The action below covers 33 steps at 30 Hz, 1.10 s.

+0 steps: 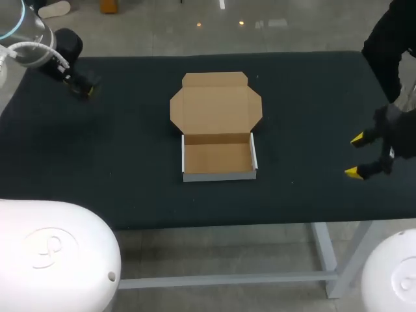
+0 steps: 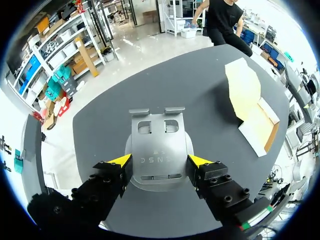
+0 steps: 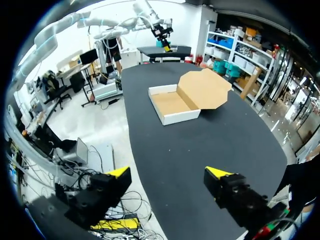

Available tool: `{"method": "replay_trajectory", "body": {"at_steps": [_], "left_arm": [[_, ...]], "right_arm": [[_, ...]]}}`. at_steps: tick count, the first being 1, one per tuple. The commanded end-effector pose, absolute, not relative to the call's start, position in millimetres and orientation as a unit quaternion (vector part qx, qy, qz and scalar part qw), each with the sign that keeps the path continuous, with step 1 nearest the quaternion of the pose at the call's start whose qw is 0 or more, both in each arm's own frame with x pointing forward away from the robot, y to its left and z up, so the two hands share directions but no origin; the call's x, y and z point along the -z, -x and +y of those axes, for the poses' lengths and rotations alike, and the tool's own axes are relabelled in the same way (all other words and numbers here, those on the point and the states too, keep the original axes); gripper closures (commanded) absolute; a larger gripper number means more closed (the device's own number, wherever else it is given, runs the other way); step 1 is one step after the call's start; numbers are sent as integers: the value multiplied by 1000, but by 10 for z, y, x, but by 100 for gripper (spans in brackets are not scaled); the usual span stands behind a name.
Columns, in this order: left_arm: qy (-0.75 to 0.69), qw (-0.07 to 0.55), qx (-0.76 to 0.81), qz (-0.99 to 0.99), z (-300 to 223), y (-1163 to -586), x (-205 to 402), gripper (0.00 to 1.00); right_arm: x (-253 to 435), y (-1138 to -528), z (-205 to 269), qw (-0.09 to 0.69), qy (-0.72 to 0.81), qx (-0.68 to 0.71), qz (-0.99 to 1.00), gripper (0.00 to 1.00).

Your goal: Assemble the packaging by folding the flat box into shape, placing the metal phone stand inside, and closing the box properly

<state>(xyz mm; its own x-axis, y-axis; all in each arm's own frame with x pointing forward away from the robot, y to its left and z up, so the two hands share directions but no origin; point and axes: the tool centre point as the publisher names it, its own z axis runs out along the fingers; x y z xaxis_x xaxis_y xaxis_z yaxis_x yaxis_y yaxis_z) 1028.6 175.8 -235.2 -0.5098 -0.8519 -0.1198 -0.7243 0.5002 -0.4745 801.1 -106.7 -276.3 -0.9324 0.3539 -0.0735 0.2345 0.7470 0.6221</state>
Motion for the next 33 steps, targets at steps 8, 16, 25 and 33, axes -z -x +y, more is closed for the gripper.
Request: {"method": "replay_trajectory", "body": {"at_steps": [8, 16, 25, 33], "left_arm": [[447, 174, 179, 859, 1598, -10128, 2308, 100], [448, 171, 174, 860, 1562, -10107, 2336, 100], [445, 170, 172, 862, 1445, -10039, 2257, 100], [429, 152, 188, 870, 1273, -9915, 2143, 100]], "right_arm": [[2977, -8276, -858, 101, -137, -315, 934, 0], [3108, -8444, -750, 108, -151, -299, 936, 0], [3125, -8461, -745, 104, -157, -299, 936, 0], [3125, -8461, -745, 104, -157, -299, 936, 0]]}}
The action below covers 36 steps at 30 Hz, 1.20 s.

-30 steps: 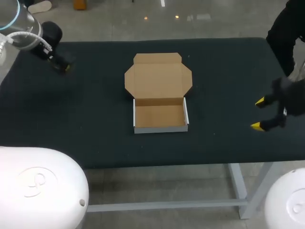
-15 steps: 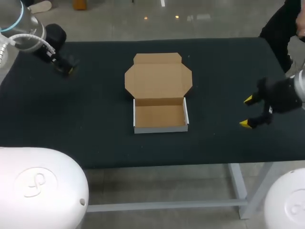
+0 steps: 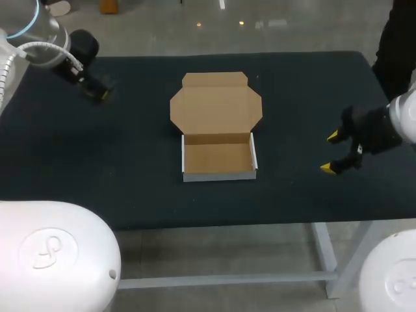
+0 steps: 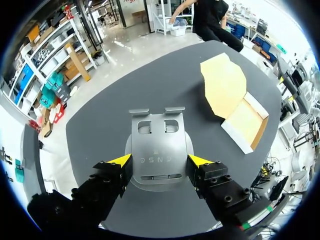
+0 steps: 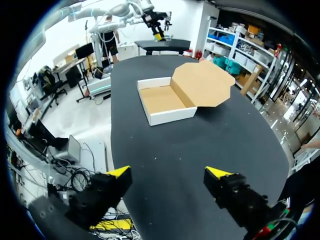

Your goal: Assemble the packaging by folding the flat box into shape, placing the metal phone stand inside, and closing the box properly

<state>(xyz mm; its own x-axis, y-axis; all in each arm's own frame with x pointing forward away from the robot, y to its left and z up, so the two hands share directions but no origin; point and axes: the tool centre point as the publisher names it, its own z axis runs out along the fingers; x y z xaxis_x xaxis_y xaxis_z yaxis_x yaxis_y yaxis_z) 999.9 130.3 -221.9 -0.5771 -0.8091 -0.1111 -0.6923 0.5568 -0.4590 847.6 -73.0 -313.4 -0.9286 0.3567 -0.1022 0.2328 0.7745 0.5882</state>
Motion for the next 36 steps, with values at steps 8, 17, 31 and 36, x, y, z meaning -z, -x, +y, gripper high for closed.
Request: {"method": "replay_trajectory", "body": {"at_steps": [8, 17, 31, 36], "left_arm": [[415, 120, 198, 880, 1064, -9766, 2100, 100], [395, 112, 197, 890, 677, -9454, 2221, 100], [368, 126, 203, 899, 292, -9165, 2255, 100], [363, 128, 205, 900, 184, -9122, 2251, 100]], "right_arm": [[3125, -8461, -745, 104, -157, -299, 936, 0], [3125, -8461, -745, 104, -157, -299, 936, 0], [3125, -8461, -745, 104, -157, -299, 936, 0], [3125, -8461, -745, 104, -157, -299, 936, 0]]}}
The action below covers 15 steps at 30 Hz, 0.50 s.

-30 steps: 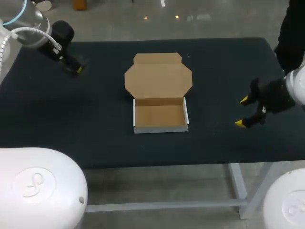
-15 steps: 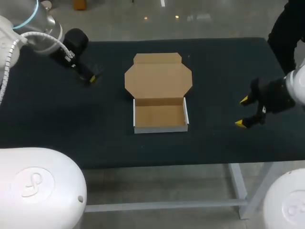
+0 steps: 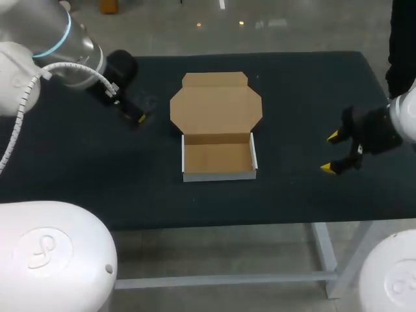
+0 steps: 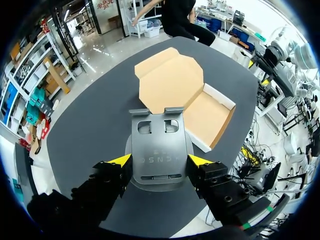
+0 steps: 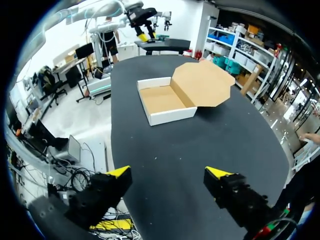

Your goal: Assemble the packaging by folding the flat box into shape, placing the metal phone stand inside, and closing the box properly

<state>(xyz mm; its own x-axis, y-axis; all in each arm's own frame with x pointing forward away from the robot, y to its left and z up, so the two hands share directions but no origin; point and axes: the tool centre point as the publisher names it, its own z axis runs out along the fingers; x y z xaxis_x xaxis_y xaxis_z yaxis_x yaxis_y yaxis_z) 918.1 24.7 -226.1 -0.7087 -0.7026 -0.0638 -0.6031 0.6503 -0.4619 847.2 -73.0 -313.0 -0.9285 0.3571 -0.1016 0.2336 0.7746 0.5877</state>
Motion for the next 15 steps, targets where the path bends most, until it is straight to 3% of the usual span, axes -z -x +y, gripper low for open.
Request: {"method": "replay_trajectory", "body": {"at_steps": [1, 15], "left_arm": [[363, 128, 205, 900, 162, -9114, 2256, 100], [350, 124, 200, 907, -124, -9092, 2357, 100]], "right_arm": [[3125, -8461, -745, 104, -157, -299, 936, 0], [3125, -8461, -745, 104, -157, -299, 936, 0]]}}
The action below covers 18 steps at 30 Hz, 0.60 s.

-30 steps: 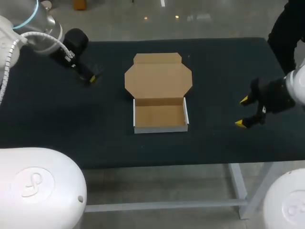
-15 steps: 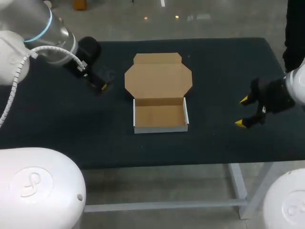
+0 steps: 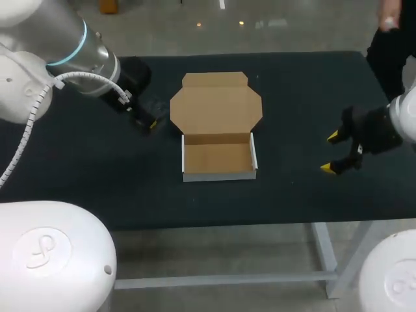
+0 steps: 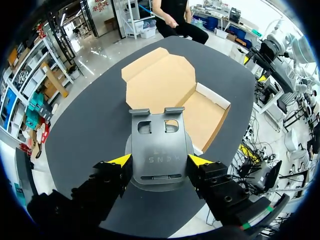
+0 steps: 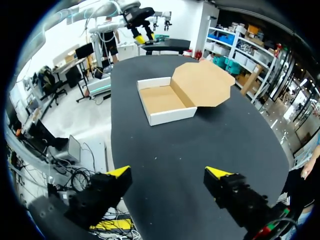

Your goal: Assemble the packaging by folding the flat box into shape, placing the metal phone stand inside, and closing the box properly

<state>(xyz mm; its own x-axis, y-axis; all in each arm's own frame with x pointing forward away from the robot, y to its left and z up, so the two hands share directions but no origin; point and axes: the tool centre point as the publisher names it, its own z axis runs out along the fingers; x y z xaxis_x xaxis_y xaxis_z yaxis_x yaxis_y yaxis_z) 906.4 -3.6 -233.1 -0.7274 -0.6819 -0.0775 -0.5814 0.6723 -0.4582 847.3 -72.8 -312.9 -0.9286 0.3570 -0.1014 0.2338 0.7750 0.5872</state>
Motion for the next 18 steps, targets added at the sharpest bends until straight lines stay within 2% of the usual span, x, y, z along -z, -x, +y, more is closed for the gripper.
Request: {"method": "replay_trajectory", "body": {"at_steps": [1, 18], "left_arm": [[349, 124, 200, 907, -142, -9089, 2363, 100], [332, 120, 195, 915, -440, -9113, 2533, 100]], "right_arm": [[3125, -8461, -745, 104, -157, -299, 936, 0], [3125, -8461, -745, 104, -157, -299, 936, 0]]}}
